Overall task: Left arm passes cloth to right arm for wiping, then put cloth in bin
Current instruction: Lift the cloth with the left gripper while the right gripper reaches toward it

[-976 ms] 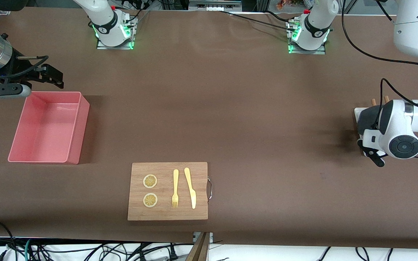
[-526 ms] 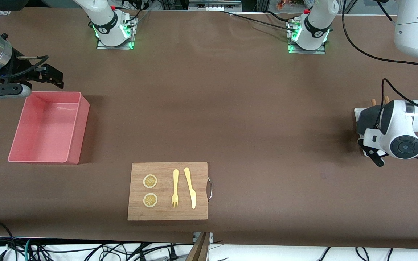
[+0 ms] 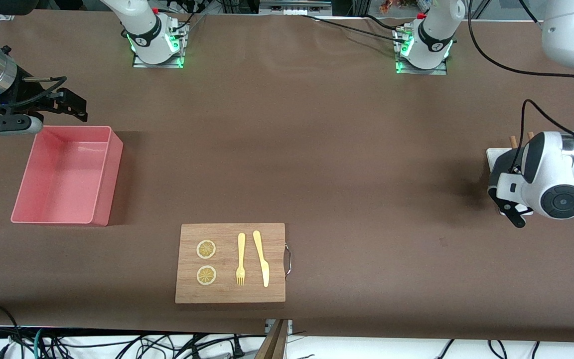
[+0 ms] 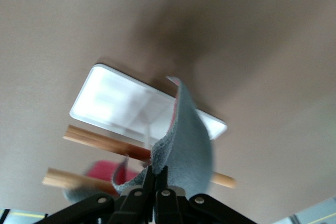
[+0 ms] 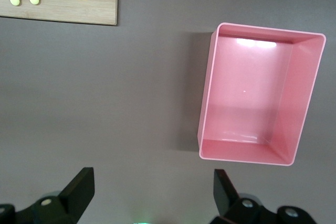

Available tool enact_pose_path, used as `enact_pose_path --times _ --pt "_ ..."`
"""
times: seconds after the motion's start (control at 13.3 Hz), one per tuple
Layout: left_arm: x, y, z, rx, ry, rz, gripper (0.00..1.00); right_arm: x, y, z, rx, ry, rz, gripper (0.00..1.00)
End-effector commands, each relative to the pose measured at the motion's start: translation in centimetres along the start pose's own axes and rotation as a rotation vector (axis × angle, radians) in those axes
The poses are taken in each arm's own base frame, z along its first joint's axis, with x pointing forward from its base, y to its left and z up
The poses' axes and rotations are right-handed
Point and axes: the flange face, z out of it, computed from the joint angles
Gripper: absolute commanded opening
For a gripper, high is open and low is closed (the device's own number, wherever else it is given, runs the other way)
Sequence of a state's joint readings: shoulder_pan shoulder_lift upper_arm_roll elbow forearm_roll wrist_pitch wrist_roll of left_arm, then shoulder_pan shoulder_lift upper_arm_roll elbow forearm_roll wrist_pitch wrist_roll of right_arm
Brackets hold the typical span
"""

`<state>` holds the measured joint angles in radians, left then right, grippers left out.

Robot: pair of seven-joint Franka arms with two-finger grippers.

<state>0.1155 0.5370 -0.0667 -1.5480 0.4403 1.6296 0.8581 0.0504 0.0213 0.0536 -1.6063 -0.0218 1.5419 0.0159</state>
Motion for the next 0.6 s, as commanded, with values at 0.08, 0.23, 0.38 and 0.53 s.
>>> enact_pose_path --times 0.08,0.23,0.38,0.53 --pt "-2.1 2.0 -7.0 -0.177 0.154 -0.023 0.0 -0.1 0.0 -0.3 0.004 -0.017 -0.013 1.0" --pt "-2.3 3.0 -10.2 -0.253 0.276 -0.03 0.0 1.1 -0.1 1.5 -0.011 -0.05 -0.029 1.0" --pt "-1.4 4.6 -12.9 -0.337 0.4 -0.072 0.0 1.2 -0.3 1.6 0.002 -0.061 -0.05 1.0" --pt "0.6 7.1 -15.3 -0.446 0.463 -0.187 0.0 0.5 -2.1 2.4 0.017 -0.131 -0.091 1.0"
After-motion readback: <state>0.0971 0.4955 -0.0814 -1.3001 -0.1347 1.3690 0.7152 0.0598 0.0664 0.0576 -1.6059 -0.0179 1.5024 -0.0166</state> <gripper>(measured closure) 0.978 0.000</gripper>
